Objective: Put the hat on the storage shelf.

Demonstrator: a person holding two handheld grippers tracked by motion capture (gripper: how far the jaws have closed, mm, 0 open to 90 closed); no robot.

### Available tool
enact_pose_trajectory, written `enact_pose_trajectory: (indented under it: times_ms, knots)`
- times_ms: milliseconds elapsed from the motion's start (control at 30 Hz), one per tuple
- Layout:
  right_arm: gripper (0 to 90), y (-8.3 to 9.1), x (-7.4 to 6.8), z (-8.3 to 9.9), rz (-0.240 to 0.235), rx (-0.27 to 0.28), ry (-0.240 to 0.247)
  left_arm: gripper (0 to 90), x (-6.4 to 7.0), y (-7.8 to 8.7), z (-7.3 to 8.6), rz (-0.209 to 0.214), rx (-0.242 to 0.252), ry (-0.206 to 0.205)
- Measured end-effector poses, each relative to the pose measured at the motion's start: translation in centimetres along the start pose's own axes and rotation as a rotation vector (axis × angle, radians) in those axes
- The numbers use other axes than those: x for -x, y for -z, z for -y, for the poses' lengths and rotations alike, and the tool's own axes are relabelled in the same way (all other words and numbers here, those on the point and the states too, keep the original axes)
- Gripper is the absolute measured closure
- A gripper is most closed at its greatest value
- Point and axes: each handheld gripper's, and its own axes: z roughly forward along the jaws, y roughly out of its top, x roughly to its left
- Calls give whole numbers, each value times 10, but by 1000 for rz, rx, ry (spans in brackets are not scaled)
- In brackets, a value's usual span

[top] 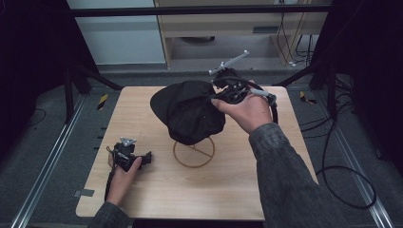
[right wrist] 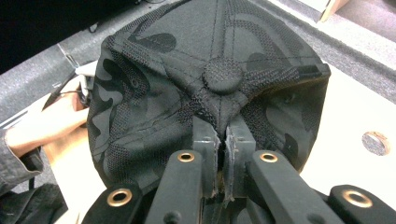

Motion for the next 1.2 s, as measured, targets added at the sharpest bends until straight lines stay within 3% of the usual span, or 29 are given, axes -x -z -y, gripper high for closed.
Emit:
enact_pose_trajectory:
  times_ms: [533, 1200]
  knots:
    - [854, -23, -3, 10, 1, -46, 10, 0, 0, 0, 0, 1, -2, -2]
    - [840, -31, -6, -1, 10, -27, 15, 0, 0, 0, 0, 1, 2, 0]
